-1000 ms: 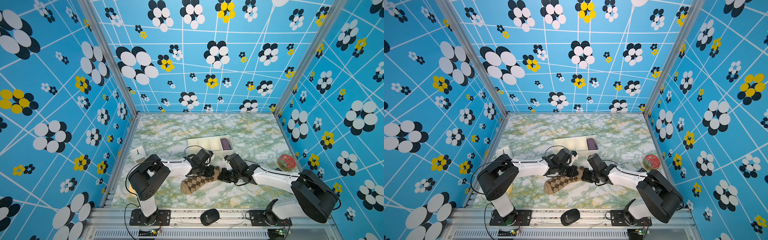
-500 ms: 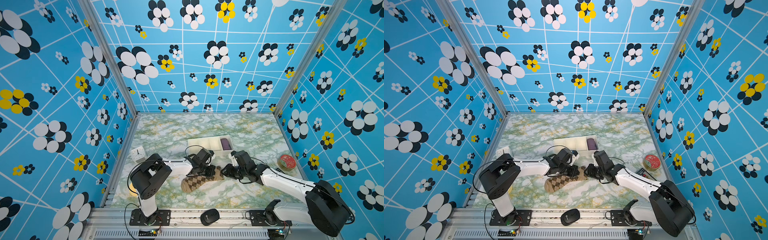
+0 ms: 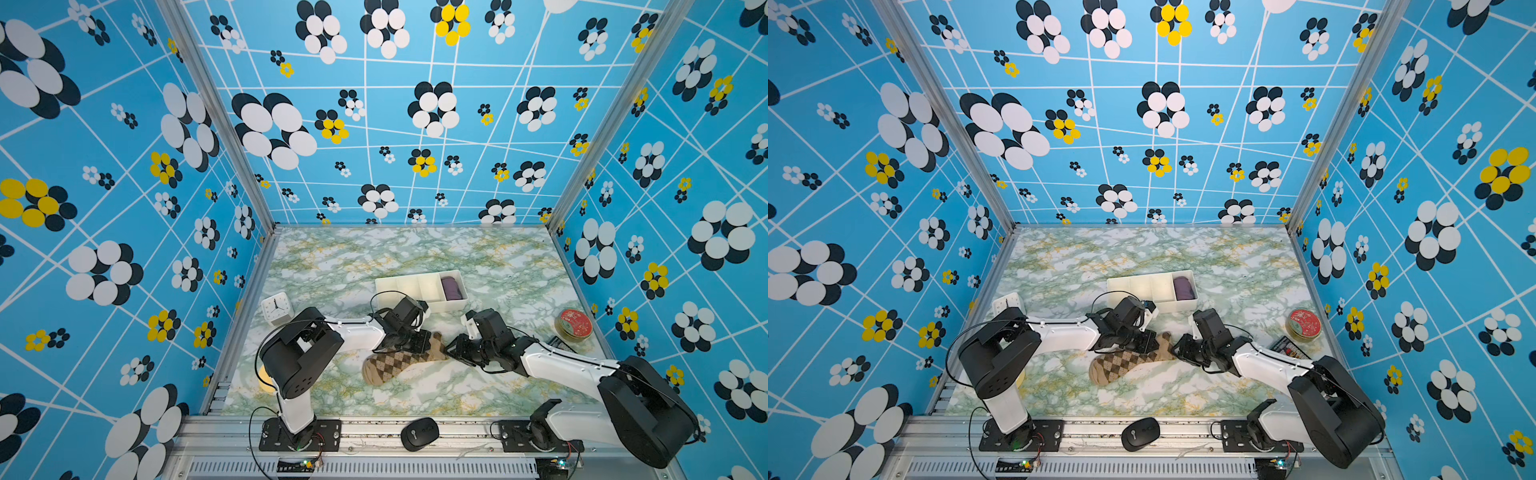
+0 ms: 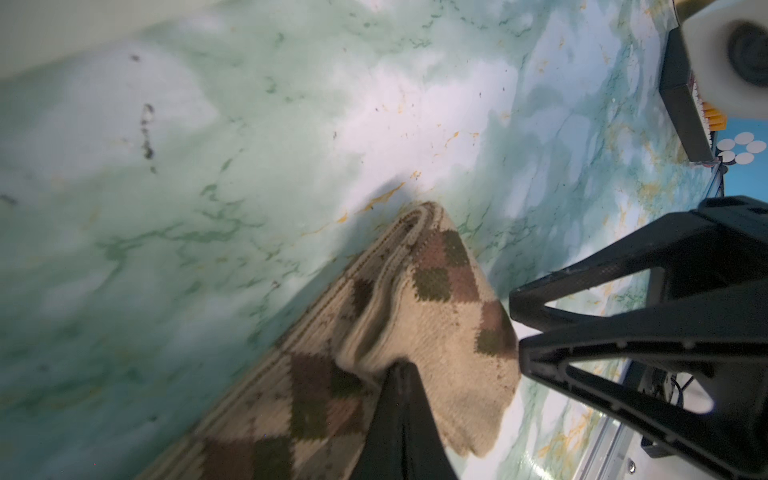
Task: Roll the socks
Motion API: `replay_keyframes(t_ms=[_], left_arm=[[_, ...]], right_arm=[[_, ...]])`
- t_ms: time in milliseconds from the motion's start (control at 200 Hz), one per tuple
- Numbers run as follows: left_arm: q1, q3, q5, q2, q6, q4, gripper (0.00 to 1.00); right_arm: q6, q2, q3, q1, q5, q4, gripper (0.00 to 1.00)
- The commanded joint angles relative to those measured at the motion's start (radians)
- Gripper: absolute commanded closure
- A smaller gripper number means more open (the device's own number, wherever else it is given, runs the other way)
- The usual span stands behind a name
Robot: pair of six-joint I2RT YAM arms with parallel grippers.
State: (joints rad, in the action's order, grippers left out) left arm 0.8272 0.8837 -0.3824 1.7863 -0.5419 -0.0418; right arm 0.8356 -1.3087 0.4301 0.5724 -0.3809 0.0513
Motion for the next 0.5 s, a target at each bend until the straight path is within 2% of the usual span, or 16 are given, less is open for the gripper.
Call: replay_keyframes(t_ms=[0, 495], left_arm=[[0.005, -0.026, -0.005, 0.036, -0.006, 0.022, 0.95], [-0.015, -0.057, -0.048, 0.030, -0.029, -0.032, 0.95]], right_arm=[[0.019, -0.026, -0.021, -0.006, -0.030, 0.053, 0.70], [0.026, -0.177, -0.036, -0.027, -0.074, 0.190, 0.70]])
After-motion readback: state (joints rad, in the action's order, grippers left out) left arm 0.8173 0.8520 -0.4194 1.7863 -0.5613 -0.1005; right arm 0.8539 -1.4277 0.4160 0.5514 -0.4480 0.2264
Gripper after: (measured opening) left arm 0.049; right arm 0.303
